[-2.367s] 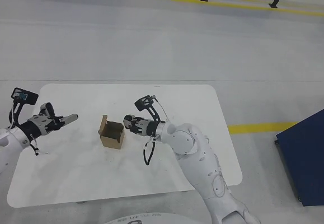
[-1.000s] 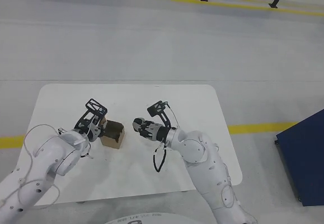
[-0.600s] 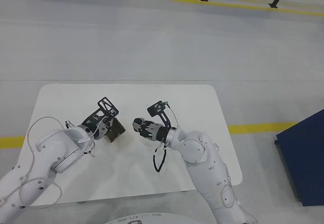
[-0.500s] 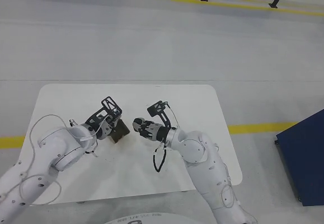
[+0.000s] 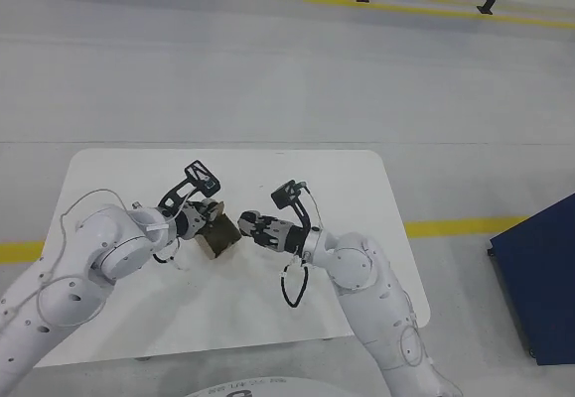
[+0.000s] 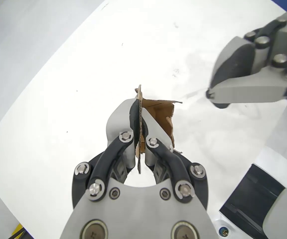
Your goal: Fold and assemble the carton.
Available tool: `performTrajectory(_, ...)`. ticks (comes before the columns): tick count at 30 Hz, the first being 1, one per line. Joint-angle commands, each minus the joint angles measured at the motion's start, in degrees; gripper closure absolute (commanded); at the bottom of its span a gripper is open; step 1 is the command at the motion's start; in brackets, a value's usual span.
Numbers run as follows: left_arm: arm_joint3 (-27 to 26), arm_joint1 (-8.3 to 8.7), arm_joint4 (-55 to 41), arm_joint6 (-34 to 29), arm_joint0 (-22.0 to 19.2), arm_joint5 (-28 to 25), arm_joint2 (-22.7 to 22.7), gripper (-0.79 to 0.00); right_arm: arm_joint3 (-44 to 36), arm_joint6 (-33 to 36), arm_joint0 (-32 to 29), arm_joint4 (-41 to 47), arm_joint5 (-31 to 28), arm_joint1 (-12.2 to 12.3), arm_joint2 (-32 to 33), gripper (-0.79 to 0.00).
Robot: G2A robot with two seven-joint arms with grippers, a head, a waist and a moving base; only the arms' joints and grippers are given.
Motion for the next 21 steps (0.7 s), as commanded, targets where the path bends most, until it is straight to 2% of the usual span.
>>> performTrajectory(1,0.7,-0.18,-0.3,0.9,-0.2,-1.0,0.1,0.000,1.7,2.1,1.5,2.3,-0.3,0.3,0.3,0.000)
performTrajectory(4,2.5,-0.42,0.6,1.7,-0.8,-3.0,0.4,-0.022,7.6,8.4,6.9,8.9,0.7,0.5,0.2,0.000)
performTrajectory(6,3.5,-0.64,1.1,2.5,-1.2,-3.4,0.7,-0.206,11.6,13.6,10.7,13.8,-0.1,0.8,-0.1,0.000)
performTrajectory(8,4.3,-0.86,1.1,3.1,-1.4,-3.1,0.7,-0.320,14.4,15.9,13.1,15.3,0.1,1.0,-0.1,0.000)
performTrajectory(9,4.4,-0.95,1.1,3.3,-1.5,-3.0,0.7,-0.431,15.2,16.2,13.9,15.2,0.7,1.1,-0.4,0.000)
performTrajectory(10,4.6,-1.02,1.2,3.4,-1.6,-2.9,0.6,-0.785,15.7,17.0,14.6,15.5,0.7,1.1,-1.1,0.000)
performTrajectory(16,4.2,-1.24,1.7,4.4,-1.4,-1.9,-0.3,-0.785,19.3,23.2,18.9,17.7,3.5,1.4,-4.4,0.000)
performTrajectory(21,2.8,-0.93,3.3,5.8,0.0,-1.2,-2.3,-0.785,23.3,25.6,22.4,20.4,4.5,1.5,-6.2,0.000)
